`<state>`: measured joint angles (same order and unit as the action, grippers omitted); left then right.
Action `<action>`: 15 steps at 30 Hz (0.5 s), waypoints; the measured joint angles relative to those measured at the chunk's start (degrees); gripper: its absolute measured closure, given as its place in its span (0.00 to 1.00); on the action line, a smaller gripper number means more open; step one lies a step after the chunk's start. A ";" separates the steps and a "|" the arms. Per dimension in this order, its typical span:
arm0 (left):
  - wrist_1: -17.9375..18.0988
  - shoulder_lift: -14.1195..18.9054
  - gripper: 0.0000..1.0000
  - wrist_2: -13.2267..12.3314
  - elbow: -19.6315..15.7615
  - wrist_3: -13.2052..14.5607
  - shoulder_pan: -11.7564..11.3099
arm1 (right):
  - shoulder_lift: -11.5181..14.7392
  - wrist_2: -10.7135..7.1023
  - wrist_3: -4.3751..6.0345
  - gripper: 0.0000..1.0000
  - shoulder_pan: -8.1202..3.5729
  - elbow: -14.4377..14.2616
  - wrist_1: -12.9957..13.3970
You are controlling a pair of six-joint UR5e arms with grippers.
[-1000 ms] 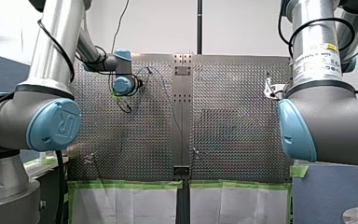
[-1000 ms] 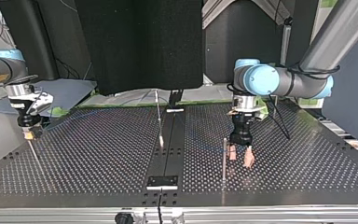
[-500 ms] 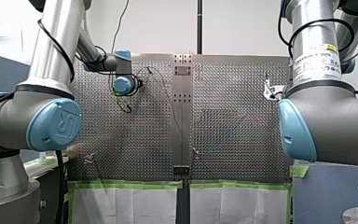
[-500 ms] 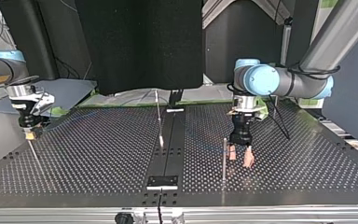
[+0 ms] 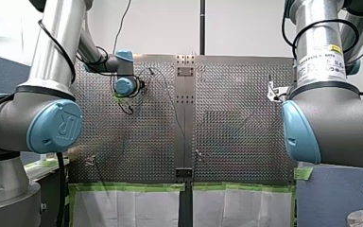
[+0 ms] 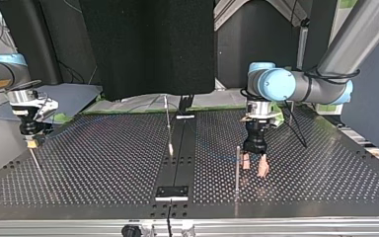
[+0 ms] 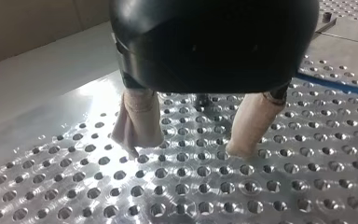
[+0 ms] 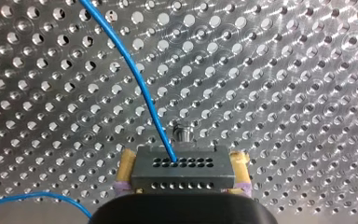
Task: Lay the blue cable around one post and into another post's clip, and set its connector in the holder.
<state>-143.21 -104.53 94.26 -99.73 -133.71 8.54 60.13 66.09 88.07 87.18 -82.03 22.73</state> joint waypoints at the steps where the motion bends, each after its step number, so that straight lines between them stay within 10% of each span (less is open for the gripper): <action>1: 0.00 0.00 0.00 0.00 0.00 0.01 0.00 | -0.01 0.02 -0.04 0.99 -0.05 0.00 0.04; 15: 0.02 0.00 0.00 0.00 0.01 0.03 0.00 | -0.06 0.05 -0.43 0.99 -0.17 0.01 0.27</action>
<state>-143.19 -104.53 94.26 -99.72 -133.68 8.54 60.07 66.14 87.65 87.01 -82.03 23.00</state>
